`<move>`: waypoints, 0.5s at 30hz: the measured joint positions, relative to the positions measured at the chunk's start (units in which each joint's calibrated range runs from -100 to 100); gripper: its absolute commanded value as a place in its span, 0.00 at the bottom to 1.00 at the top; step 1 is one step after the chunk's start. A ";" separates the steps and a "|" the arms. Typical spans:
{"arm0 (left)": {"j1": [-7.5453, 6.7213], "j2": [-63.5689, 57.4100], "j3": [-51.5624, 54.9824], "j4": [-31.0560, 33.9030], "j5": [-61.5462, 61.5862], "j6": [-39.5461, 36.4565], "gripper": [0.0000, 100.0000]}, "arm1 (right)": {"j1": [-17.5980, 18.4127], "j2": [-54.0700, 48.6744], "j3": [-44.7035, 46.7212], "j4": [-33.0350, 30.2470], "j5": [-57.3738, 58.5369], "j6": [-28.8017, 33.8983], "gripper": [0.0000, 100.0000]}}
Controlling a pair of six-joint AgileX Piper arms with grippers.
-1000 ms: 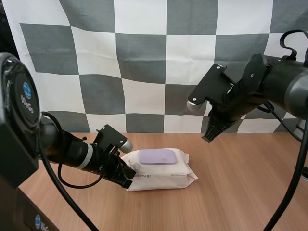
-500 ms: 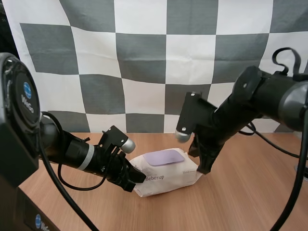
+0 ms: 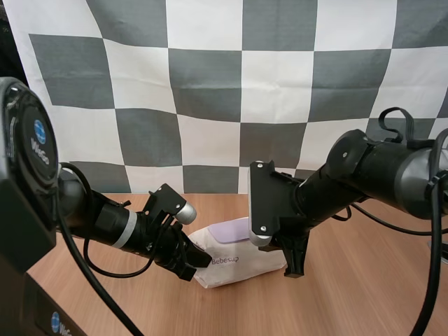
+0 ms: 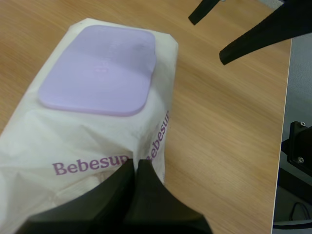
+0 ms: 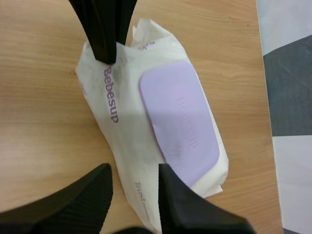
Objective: Open the wet wipes lid
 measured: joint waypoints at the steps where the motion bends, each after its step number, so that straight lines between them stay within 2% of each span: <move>1: 0.00 0.00 0.00 0.10 0.00 0.00 0.00 | 0.00 0.00 0.58 1.07 -0.41 0.00 0.55; 7: 0.00 0.00 0.00 0.10 0.00 0.00 0.00 | 0.00 0.00 3.11 7.55 -8.07 0.00 0.55; 15: 0.00 0.00 0.00 0.10 0.00 0.00 0.00 | 0.00 0.39 4.08 9.68 -11.76 0.00 0.55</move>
